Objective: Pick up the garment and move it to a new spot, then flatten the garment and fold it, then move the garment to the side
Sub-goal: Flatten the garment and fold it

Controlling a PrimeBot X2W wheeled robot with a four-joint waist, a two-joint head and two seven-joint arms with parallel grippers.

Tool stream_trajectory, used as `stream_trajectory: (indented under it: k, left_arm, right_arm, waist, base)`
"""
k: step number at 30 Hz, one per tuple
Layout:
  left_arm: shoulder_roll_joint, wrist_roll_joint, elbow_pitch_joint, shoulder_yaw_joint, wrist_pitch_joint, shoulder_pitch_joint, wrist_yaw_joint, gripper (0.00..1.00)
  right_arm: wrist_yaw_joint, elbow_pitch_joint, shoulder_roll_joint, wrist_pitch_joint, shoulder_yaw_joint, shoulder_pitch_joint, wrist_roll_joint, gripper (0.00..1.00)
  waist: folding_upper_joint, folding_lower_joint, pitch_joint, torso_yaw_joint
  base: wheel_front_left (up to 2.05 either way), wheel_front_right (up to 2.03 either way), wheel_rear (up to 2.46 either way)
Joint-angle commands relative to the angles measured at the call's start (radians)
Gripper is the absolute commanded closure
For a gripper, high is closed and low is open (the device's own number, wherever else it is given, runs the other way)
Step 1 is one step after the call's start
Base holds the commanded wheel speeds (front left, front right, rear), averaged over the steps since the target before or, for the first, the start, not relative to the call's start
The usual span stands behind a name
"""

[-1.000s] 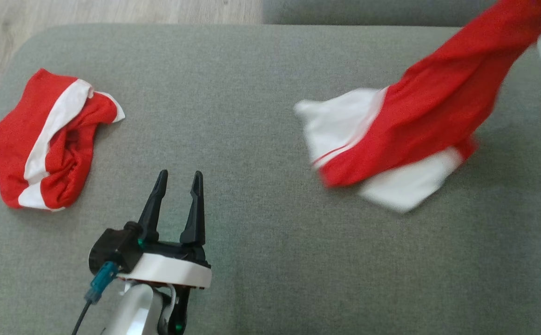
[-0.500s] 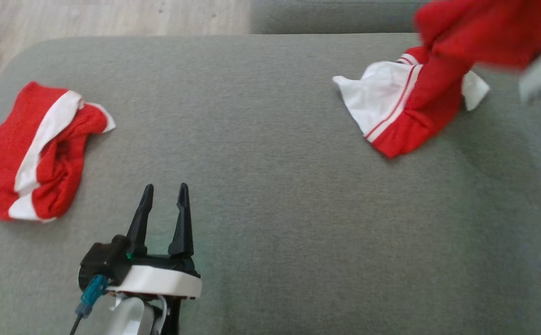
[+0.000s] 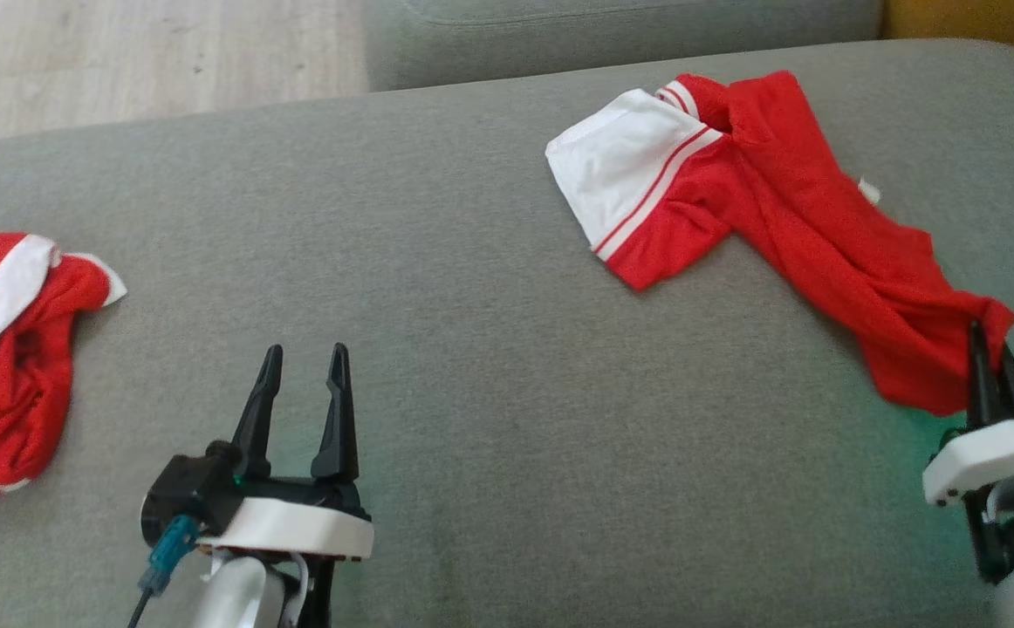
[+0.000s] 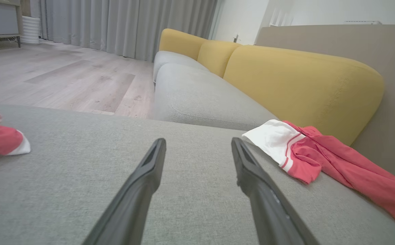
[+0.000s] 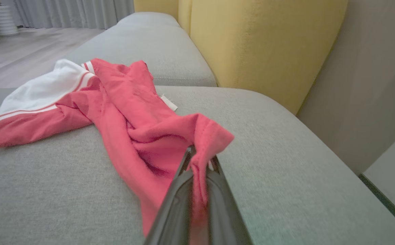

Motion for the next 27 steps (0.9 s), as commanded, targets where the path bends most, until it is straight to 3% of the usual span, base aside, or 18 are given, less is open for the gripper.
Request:
stream_trajectory:
  k: [1,6,11,19,27]
  left_arm:
    - [0.002,0.012,-0.026,0.033,-0.008,-0.022,-0.007,0.00]
    - [0.002,0.016,-0.021,0.036,-0.008,-0.029,-0.011,0.00]
    - [0.002,0.019,-0.019,0.031,-0.008,-0.035,-0.015,0.00]
    - [0.002,0.018,-0.024,0.032,-0.008,-0.024,-0.017,0.00]
    - [0.002,0.010,-0.030,0.011,-0.008,-0.010,-0.020,0.00]
  right_arm:
    - [0.007,-0.054,0.027,0.009,-0.026,-0.004,-0.029,0.03]
    - [0.007,-0.130,0.116,0.008,-0.050,0.015,-0.037,0.00]
    - [0.007,-0.227,0.160,-0.008,-0.015,0.023,0.072,0.00]
    - [0.007,-0.363,0.173,-0.022,0.137,0.060,0.182,0.00]
    - [0.007,-0.333,0.170,-0.023,0.255,0.101,0.189,0.00]
  waist:
    - [0.0000,0.0001,0.000,-0.024]
    - [0.0000,0.0001,-0.004,-0.039]
    - [0.0000,0.0001,-0.005,-0.034]
    - [0.0000,0.0001,-0.026,-0.001]
    - [0.0000,0.0001,-0.042,0.050]
  base:
    - [0.00,0.00,0.00]
    - [0.00,0.00,0.00]
    - [0.00,0.00,0.00]
    - [0.00,0.00,0.00]
    - [0.00,0.00,0.00]
